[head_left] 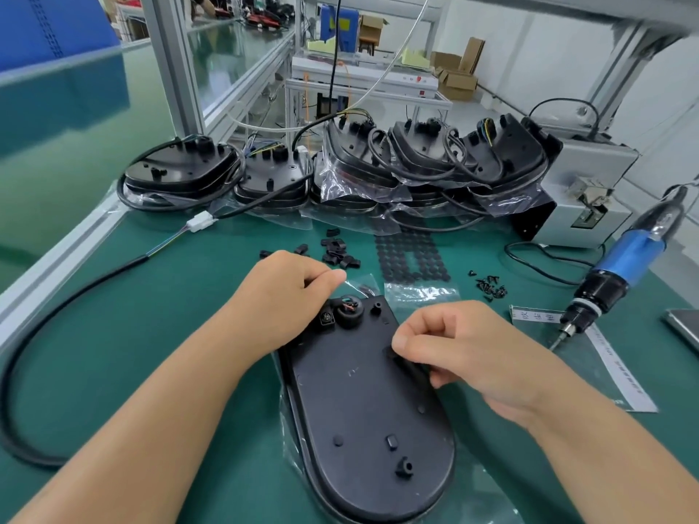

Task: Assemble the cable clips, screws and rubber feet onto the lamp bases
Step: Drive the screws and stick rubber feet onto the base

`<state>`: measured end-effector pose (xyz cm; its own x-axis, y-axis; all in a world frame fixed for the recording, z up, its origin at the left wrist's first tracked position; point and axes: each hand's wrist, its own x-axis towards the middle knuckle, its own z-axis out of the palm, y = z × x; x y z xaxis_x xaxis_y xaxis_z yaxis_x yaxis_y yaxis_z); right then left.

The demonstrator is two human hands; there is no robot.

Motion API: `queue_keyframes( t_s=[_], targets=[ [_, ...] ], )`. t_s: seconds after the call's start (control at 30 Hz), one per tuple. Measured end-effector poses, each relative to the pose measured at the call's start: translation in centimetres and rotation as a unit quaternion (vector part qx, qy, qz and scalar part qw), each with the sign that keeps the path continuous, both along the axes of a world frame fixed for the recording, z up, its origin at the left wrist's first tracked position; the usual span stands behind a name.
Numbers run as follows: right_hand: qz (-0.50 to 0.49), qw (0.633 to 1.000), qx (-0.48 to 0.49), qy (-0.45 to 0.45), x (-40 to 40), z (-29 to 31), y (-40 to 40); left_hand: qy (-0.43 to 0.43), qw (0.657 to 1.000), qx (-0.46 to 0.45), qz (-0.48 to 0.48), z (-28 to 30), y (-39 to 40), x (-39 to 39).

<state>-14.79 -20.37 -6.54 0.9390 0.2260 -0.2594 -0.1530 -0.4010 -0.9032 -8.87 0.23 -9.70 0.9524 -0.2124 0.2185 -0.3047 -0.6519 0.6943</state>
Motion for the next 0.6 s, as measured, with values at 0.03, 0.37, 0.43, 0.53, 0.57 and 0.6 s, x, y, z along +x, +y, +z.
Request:
queue_keyframes(
  t_s=[0.03,0.37,0.43,0.53,0.57,0.6],
  targets=[
    [0.001,1.000,0.002,0.001,-0.05,0.00,-0.01,0.001,1.000,-0.001,-0.001,-0.05,0.02,0.02],
    [-0.003,1.000,0.003,-0.008,-0.14,-0.28,0.10,-0.018,1.000,-0.006,-0.002,-0.66,0.11,0.36],
    [-0.002,1.000,0.001,-0.016,-0.20,-0.37,0.10,-0.012,1.000,-0.004,-0.003,-0.83,0.17,0.46],
    [-0.012,0.999,-0.005,-0.032,-0.40,-0.60,0.13,0.000,1.000,0.002,-0.010,-0.96,0.23,0.50],
    [-0.017,0.999,-0.010,-0.041,-0.49,-0.70,0.14,0.004,1.000,0.004,-0.013,-0.97,0.24,0.53],
    [-0.022,0.998,-0.017,-0.051,-0.58,-0.82,0.14,0.007,1.000,0.004,-0.016,-0.99,0.28,0.60]
  ],
)
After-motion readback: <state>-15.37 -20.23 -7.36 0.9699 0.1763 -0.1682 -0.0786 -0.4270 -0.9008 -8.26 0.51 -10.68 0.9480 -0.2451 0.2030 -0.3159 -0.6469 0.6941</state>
